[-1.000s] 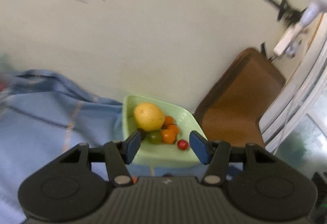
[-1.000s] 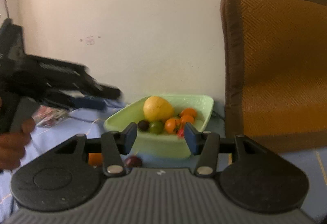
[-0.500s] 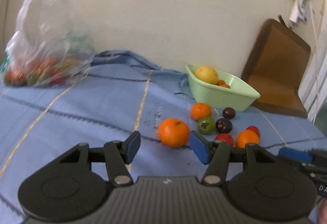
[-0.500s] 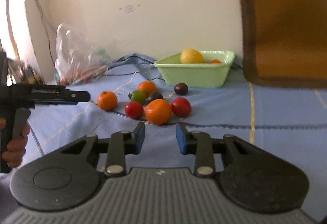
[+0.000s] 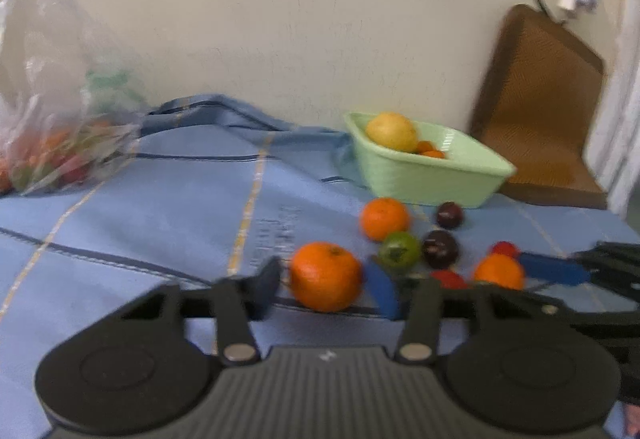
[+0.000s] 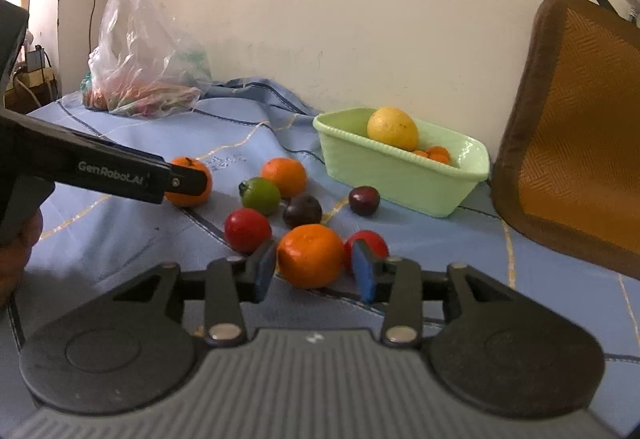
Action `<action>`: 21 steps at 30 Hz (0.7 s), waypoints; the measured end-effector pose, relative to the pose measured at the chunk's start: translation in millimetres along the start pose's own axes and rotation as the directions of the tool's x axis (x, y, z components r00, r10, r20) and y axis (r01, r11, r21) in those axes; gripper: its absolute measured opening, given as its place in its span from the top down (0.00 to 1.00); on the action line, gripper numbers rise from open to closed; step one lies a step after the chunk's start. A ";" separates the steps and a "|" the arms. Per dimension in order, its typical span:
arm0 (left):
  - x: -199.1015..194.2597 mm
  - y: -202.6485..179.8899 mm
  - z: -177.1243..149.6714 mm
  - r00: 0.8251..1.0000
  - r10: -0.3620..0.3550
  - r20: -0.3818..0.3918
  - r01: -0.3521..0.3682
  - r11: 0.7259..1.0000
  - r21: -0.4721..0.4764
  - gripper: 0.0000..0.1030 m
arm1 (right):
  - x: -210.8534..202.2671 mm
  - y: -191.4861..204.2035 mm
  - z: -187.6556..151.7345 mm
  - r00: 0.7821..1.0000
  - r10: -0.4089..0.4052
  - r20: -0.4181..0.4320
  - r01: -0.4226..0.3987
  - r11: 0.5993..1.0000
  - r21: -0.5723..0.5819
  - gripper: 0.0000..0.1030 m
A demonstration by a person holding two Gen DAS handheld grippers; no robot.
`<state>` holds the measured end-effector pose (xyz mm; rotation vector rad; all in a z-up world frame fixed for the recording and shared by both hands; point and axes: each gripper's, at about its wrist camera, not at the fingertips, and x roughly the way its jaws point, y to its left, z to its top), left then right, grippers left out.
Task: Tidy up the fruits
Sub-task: 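Move the left gripper to a mandarin while the right gripper approaches another mandarin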
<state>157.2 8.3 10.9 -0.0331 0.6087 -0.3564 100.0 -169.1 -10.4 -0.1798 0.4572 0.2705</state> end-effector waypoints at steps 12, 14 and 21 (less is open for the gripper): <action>-94.2 -37.9 -58.6 0.980 -0.198 0.017 0.198 0.980 -0.035 0.60 | -110.0 27.3 -48.8 0.998 0.068 0.019 -0.069 0.995 0.078 0.64; -97.9 -50.0 -66.8 0.979 -0.202 0.013 0.202 0.979 -0.006 0.60 | -116.2 34.1 -60.5 0.998 0.066 0.004 -0.066 0.995 0.081 0.63; -98.9 -64.7 -82.0 0.987 -0.161 -0.008 0.161 0.986 0.031 0.53 | -127.9 44.9 -70.6 0.999 0.037 0.017 -0.038 0.996 0.086 0.45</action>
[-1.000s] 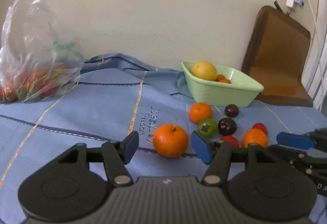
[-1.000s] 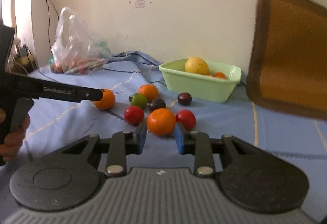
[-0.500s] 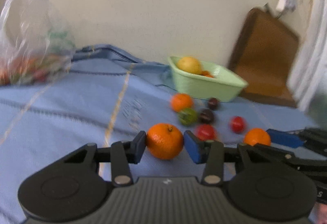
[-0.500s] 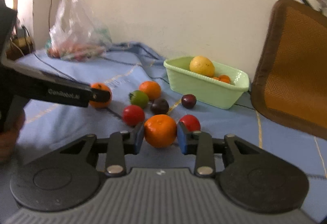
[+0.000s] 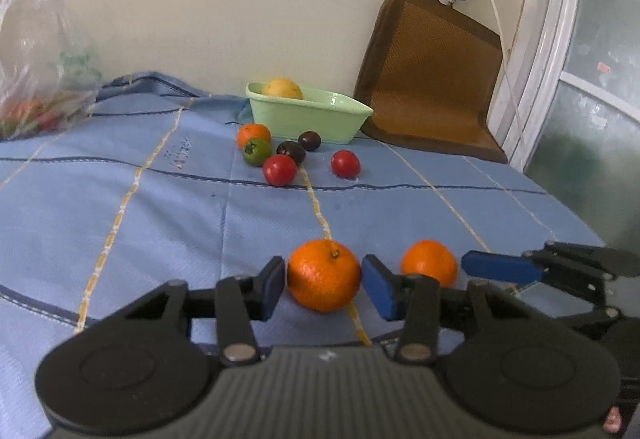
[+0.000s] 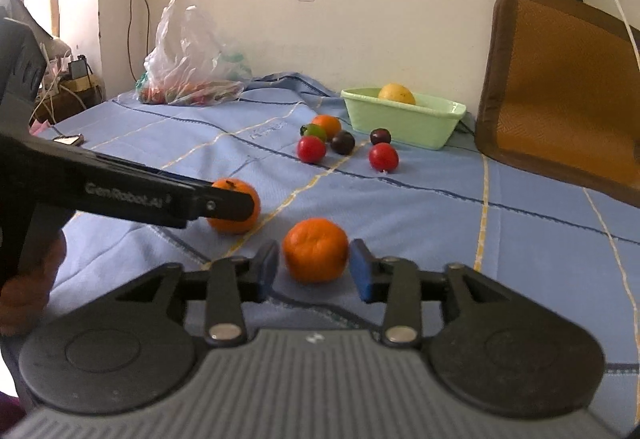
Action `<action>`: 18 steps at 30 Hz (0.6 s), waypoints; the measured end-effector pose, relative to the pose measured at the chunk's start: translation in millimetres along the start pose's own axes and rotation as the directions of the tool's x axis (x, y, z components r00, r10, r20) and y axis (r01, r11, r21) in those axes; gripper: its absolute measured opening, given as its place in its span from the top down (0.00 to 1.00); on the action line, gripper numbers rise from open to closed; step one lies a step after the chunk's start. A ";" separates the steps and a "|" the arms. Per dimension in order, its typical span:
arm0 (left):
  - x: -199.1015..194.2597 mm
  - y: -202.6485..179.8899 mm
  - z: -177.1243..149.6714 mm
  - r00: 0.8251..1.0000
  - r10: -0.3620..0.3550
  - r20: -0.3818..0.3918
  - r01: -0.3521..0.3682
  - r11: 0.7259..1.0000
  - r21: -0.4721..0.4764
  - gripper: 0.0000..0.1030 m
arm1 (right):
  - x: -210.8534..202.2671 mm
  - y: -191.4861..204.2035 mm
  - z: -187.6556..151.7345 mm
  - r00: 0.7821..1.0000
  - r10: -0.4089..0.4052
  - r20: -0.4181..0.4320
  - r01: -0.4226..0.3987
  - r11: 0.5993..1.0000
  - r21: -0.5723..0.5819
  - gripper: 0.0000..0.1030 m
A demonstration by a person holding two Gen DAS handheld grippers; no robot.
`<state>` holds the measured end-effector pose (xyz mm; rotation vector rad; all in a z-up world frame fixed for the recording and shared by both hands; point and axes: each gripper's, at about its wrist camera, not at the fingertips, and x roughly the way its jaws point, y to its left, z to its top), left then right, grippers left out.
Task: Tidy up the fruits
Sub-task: 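Move the left gripper to a mandarin while the right gripper approaches another mandarin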
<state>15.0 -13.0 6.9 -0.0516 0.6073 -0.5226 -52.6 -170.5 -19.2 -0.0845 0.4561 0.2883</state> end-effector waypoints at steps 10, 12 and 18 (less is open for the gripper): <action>-3.0 2.2 -3.9 1.000 0.016 0.015 -0.016 1.000 -0.012 0.46 | 0.0 3.9 -14.7 1.000 -0.021 -0.007 0.021 0.999 0.045 0.37; -4.4 2.4 -4.6 1.000 0.019 0.024 -0.018 1.000 -0.018 0.46 | -0.7 3.1 -15.1 1.000 -0.027 -0.004 0.027 0.998 0.057 0.37; -8.2 0.7 -5.6 0.999 0.022 0.041 -0.022 1.000 -0.011 0.46 | -0.2 0.5 -15.8 1.000 -0.025 -0.012 0.026 0.995 0.092 0.37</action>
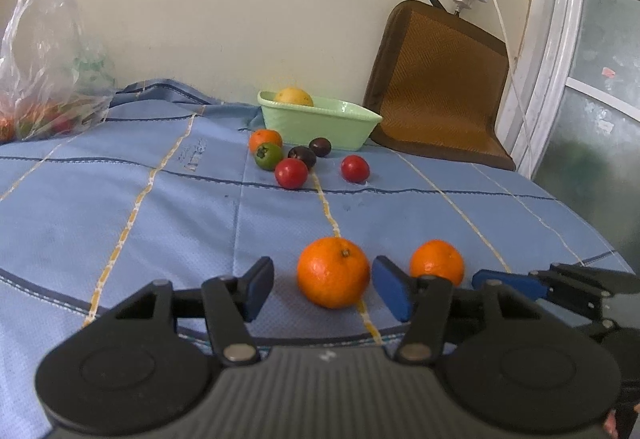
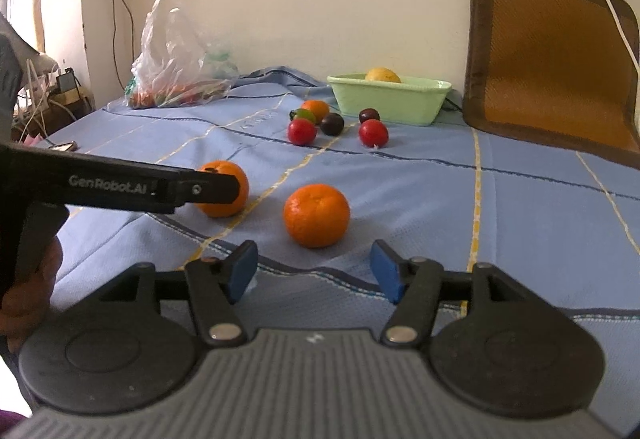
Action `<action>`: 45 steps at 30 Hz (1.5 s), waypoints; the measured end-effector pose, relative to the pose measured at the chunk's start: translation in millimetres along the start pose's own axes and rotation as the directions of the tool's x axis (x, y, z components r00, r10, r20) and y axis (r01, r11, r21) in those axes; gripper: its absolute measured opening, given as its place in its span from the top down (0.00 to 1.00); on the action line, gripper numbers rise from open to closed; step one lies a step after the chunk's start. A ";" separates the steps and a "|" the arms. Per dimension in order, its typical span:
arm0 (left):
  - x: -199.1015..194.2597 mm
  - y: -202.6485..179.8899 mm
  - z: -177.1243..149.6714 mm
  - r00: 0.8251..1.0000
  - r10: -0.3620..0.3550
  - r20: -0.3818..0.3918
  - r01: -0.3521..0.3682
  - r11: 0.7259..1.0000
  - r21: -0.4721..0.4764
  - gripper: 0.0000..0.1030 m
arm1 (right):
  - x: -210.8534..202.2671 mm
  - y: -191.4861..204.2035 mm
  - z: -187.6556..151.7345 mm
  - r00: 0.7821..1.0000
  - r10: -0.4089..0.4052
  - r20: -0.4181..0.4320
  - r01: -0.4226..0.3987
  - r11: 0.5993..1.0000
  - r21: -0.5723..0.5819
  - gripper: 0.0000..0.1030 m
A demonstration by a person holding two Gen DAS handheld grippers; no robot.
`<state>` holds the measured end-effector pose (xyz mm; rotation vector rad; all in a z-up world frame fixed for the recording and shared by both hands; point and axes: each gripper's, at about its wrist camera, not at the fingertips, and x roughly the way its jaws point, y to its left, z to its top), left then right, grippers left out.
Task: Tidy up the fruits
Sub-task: 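Move the left gripper to a mandarin while the right gripper approaches another mandarin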
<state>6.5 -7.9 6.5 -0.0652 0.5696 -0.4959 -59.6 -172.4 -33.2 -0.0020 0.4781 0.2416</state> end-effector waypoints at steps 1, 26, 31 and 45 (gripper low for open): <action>-0.1 -0.1 0.2 1.000 -0.001 0.001 0.001 1.000 0.000 0.46 | 0.3 -0.9 0.2 1.000 0.000 -0.001 0.000 1.000 0.000 0.37; -9.6 7.7 -1.6 0.987 -0.151 0.061 0.153 0.988 -0.015 0.42 | 1.0 1.0 -0.7 0.997 -0.074 -0.016 0.074 0.997 0.013 0.33; -7.7 12.9 -0.1 0.980 -0.189 0.055 0.191 0.981 -0.035 0.38 | 3.9 7.7 0.7 0.996 -0.079 -0.032 0.078 0.997 -0.017 0.28; -4.0 18.0 0.4 0.997 -0.059 0.048 0.064 0.992 -0.106 0.35 | 3.1 5.2 0.2 0.997 -0.072 -0.031 0.072 0.997 -0.008 0.27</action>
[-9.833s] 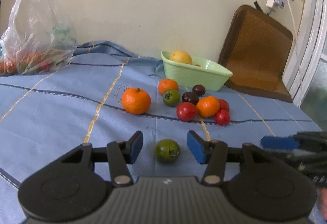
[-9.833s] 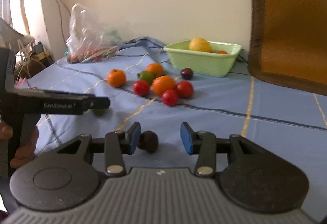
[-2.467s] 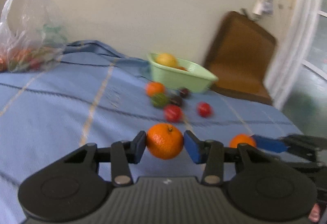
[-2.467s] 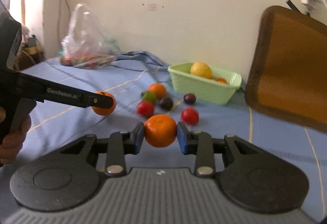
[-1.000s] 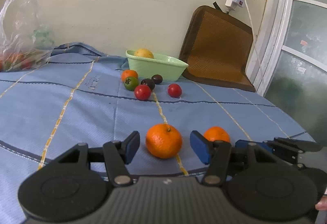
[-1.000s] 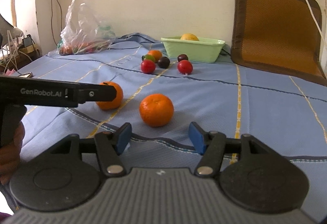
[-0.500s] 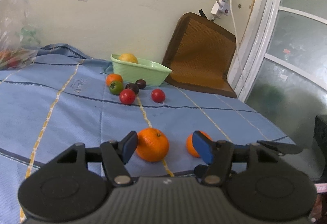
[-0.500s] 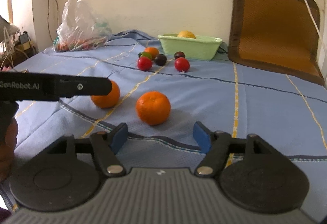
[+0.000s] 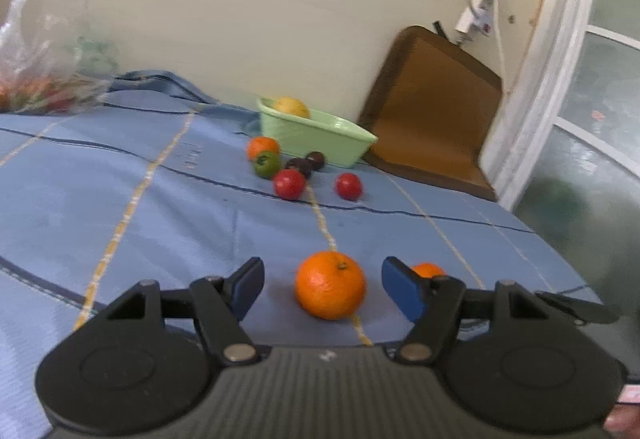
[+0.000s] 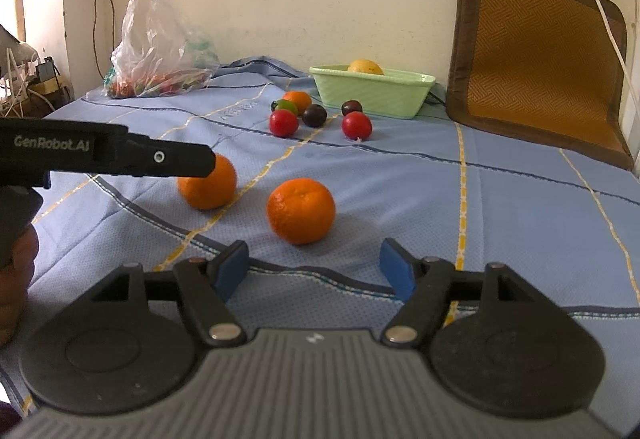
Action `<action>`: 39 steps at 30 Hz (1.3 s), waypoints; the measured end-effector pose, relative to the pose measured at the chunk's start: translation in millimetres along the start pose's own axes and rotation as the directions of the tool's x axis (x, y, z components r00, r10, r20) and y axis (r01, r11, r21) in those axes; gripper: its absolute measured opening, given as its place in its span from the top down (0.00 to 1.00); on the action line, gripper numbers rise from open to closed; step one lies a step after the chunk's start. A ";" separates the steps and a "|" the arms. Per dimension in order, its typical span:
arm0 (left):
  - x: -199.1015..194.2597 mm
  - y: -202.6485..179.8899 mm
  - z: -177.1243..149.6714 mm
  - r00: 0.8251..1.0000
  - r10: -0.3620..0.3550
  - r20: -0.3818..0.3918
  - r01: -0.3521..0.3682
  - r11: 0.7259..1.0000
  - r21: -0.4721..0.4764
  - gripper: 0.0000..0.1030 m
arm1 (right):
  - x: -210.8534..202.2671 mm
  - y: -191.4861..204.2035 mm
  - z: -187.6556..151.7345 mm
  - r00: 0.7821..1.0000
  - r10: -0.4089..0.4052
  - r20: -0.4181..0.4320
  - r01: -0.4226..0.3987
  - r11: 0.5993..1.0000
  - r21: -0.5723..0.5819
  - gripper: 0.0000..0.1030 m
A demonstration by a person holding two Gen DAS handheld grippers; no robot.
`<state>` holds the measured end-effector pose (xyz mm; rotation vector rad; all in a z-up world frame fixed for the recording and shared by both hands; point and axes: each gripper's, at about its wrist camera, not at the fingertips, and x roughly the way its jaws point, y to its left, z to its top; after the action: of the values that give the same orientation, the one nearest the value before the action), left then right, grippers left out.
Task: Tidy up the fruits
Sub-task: 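Move the left gripper to a mandarin while the right gripper approaches another mandarin, then close the left gripper on a mandarin while the right gripper grasps another mandarin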
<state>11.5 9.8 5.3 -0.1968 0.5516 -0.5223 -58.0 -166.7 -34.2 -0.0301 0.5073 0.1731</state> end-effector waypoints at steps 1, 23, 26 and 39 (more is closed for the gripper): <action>-0.3 -1.3 -0.4 1.000 0.021 0.003 -0.021 1.000 0.004 0.35 | -0.5 -0.1 -0.1 1.000 0.002 -0.001 -0.002 1.000 0.002 0.27; 5.8 -19.5 -1.2 0.980 0.195 -0.021 -0.192 0.975 0.110 0.12 | -2.0 -4.1 -1.8 0.998 0.056 0.001 -0.056 0.998 0.028 0.21; 7.7 -21.2 -1.3 0.980 0.200 -0.028 -0.195 0.973 0.121 0.09 | -2.1 -6.5 -2.0 0.997 0.072 0.000 -0.072 0.997 0.042 0.21; 13.0 -21.3 0.4 0.978 0.203 -0.046 -0.196 0.972 0.129 0.04 | -2.9 -12.8 -1.9 0.990 0.141 0.010 -0.142 0.987 0.074 0.20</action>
<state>12.3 -15.2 6.5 -0.0070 0.5871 -0.3660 -59.2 -179.8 -34.7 0.0794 0.5112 0.2929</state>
